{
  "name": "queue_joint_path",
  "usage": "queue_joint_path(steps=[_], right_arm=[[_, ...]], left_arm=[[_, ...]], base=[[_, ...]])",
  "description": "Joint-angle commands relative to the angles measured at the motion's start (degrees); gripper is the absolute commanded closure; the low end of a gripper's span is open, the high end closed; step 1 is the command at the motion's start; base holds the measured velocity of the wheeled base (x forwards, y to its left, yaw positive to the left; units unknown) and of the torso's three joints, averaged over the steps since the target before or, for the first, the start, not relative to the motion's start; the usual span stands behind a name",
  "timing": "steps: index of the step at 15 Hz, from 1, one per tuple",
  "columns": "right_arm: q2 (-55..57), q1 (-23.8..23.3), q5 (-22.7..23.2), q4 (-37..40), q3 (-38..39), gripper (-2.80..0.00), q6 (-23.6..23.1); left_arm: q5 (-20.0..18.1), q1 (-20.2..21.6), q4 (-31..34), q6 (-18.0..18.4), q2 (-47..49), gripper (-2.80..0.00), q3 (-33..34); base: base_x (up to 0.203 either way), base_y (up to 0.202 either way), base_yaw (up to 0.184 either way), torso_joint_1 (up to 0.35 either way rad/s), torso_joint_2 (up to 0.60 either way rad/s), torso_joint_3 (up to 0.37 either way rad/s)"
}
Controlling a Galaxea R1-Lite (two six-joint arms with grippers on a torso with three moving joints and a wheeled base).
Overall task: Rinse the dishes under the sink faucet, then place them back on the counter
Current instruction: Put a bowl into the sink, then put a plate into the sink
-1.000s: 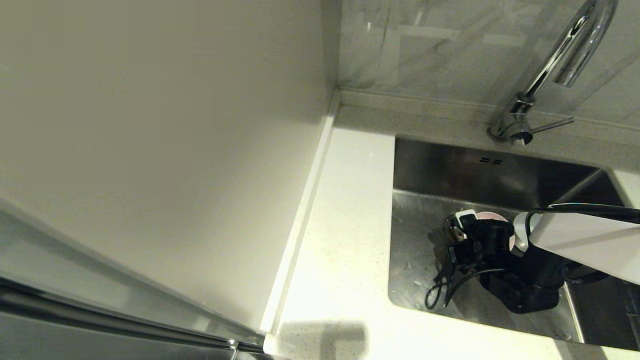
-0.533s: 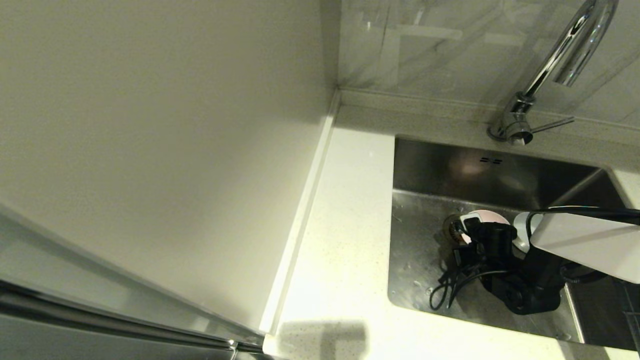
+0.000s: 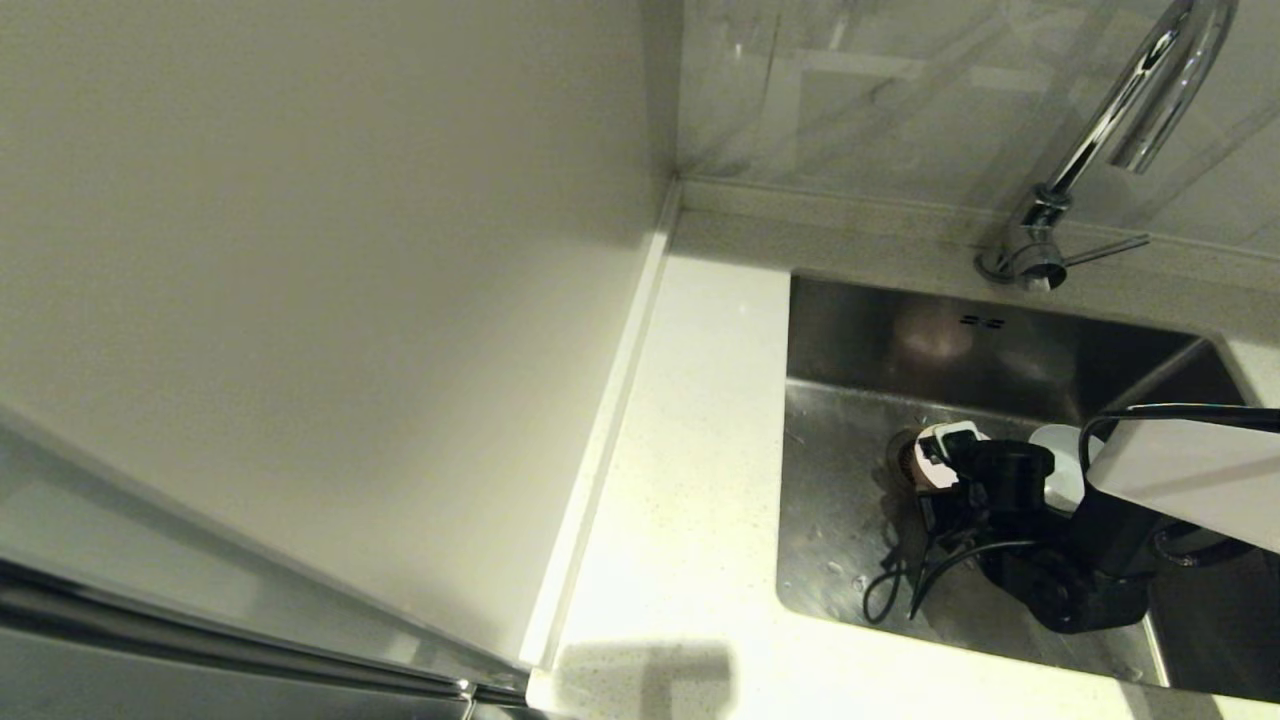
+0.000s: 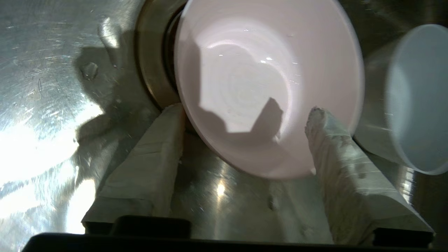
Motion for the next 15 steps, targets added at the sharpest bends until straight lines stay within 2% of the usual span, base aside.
queue_joint_path(steps=[1,5,7,9,11,12,15], right_arm=[[-5.72,-0.86,-0.23,-0.43,3.31,-2.80,-0.12],[-19.86,-4.08,-0.49,-0.32,11.36,-2.80,-0.24],[-31.13,-8.41,-0.56,0.41,15.40,-2.80,-1.38],[-42.98,-14.76,-0.27,3.54,17.56,-2.80,-3.71],[-54.67,-21.42,0.29,12.33,18.05,-2.80,-5.41],[-60.03,-25.21,0.51,19.59,17.65,-2.80,-5.97],[-68.43,-39.48,-0.19,48.34,13.22,-2.80,-7.20]], left_arm=[[0.01,-0.04,-0.02,-0.01,0.00,0.00,0.18],[0.01,-0.04,-0.02,-0.01,0.00,0.00,0.18],[0.01,0.04,-0.02,-0.01,0.00,0.00,0.18],[0.01,-0.01,-0.02,-0.01,0.00,0.00,0.18],[0.01,0.04,-0.02,-0.01,0.00,0.00,0.18],[0.01,0.00,-0.02,-0.01,0.00,0.00,0.18],[0.01,0.03,-0.02,-0.01,0.00,0.00,0.18]], base=[[0.000,0.000,0.000,0.000,0.00,0.000],[0.000,0.000,0.000,0.000,0.00,0.000],[0.000,0.000,0.000,0.000,0.00,0.000],[0.000,0.000,0.000,0.000,0.00,0.000],[0.000,0.000,0.000,0.000,0.00,0.000],[0.000,0.000,0.000,0.000,0.00,0.000],[0.000,0.000,0.000,0.000,0.00,0.000]])
